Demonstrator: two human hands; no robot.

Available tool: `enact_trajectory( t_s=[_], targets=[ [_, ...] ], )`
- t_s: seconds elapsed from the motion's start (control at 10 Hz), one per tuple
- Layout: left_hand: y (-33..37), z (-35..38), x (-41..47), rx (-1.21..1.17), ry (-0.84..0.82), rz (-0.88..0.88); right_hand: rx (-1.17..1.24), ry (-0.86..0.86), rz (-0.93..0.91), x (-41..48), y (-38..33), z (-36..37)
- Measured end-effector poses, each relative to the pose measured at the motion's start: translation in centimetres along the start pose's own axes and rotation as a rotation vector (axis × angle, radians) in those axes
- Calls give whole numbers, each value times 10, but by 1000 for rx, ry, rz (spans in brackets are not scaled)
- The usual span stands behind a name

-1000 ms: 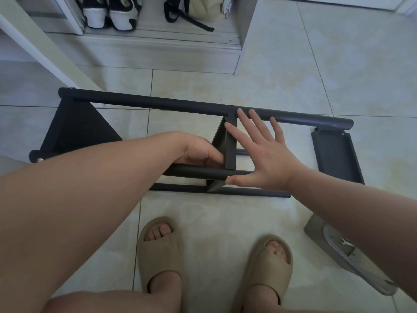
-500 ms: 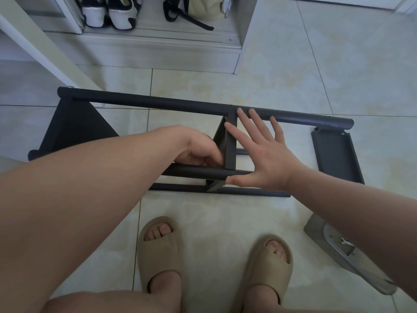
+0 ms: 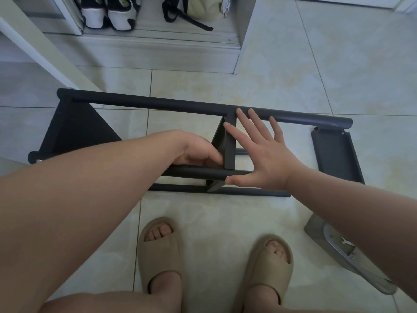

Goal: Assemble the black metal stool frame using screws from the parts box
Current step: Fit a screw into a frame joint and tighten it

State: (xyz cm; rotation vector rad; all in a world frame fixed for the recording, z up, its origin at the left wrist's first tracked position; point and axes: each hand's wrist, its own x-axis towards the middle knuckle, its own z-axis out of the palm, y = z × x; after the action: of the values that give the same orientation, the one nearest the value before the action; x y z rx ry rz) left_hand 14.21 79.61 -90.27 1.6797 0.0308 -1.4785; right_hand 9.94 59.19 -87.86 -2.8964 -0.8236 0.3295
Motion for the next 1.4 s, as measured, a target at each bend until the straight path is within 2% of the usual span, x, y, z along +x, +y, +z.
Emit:
enact_trajectory(
  t_s=[0.6, 0.9, 1.2, 1.4],
  targets=[
    [1, 0, -1, 29, 29, -24, -4, -6, 8, 0, 0, -1],
    [-2, 0, 5, 4, 48, 26, -1, 0, 3, 0, 1, 0],
    [-4, -1, 5, -63, 27, 116, 4, 7, 0, 0, 0, 0],
    [-4, -2, 2, -50, -50, 93, -2, 4, 0, 0, 1, 1]
  ],
)
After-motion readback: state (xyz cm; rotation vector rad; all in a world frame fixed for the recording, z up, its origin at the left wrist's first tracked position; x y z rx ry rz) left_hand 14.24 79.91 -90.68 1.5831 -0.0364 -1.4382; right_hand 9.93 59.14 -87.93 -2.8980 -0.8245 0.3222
